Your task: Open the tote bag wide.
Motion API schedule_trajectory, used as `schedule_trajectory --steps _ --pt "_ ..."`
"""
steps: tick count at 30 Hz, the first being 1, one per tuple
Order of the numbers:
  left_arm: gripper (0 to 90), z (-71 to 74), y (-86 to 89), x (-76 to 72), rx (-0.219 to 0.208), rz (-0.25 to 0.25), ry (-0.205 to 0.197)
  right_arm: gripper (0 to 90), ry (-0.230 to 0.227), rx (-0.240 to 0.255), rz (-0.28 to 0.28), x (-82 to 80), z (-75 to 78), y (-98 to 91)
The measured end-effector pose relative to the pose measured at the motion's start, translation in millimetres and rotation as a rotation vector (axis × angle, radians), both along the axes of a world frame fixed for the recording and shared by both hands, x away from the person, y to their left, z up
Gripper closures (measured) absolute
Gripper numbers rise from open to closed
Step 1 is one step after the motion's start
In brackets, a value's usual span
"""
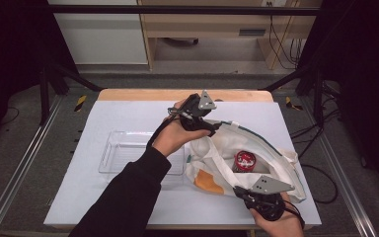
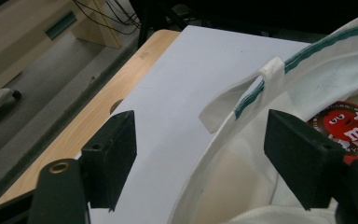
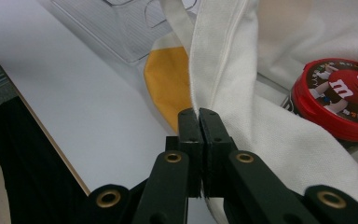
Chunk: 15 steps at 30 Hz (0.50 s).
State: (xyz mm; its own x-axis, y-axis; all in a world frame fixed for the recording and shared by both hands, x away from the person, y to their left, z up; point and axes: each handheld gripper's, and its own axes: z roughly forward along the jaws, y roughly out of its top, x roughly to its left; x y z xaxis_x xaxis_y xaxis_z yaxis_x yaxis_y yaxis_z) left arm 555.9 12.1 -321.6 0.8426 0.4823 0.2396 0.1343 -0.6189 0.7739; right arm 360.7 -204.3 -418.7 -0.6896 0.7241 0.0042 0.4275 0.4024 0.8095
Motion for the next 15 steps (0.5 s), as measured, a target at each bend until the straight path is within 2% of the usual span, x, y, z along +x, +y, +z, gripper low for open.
schedule_trajectory --steps 6,8,9,10,12,13,14,15 --pt "37.6 -9.2 -3.5 9.4 0.038 -0.034 0.056 89.3 0.0 0.01 0.004 -1.7 0.6 -1.7" --pt "45.4 -10.7 -5.9 11.3 0.058 -0.043 0.054 89.3 0.002 0.014 0.003 -2.5 1.1 -1.5" --pt "45.4 -11.4 -7.1 11.6 0.056 -0.045 0.054 89.3 0.002 0.014 0.003 -2.5 1.1 -1.5" --pt "51.7 -11.9 -8.7 12.6 0.068 -0.055 0.054 89.3 0.0 0.012 0.004 -2.8 1.2 -2.0" --pt "54.5 -12.3 -11.1 14.5 0.091 -0.064 0.051 89.3 0.003 0.014 0.005 -3.0 1.4 -2.0" --pt "61.1 -12.4 -12.6 15.4 0.093 -0.066 0.052 89.4 0.004 0.013 0.008 -2.9 1.2 -1.8" --pt "61.1 -12.2 -13.4 16.1 0.096 -0.068 0.051 89.4 0.004 0.013 0.008 -2.9 1.2 -1.8" --pt "68.9 -12.2 -15.0 17.3 0.09 -0.073 0.054 89.3 0.008 0.01 0.013 -3.3 1.1 -1.0"
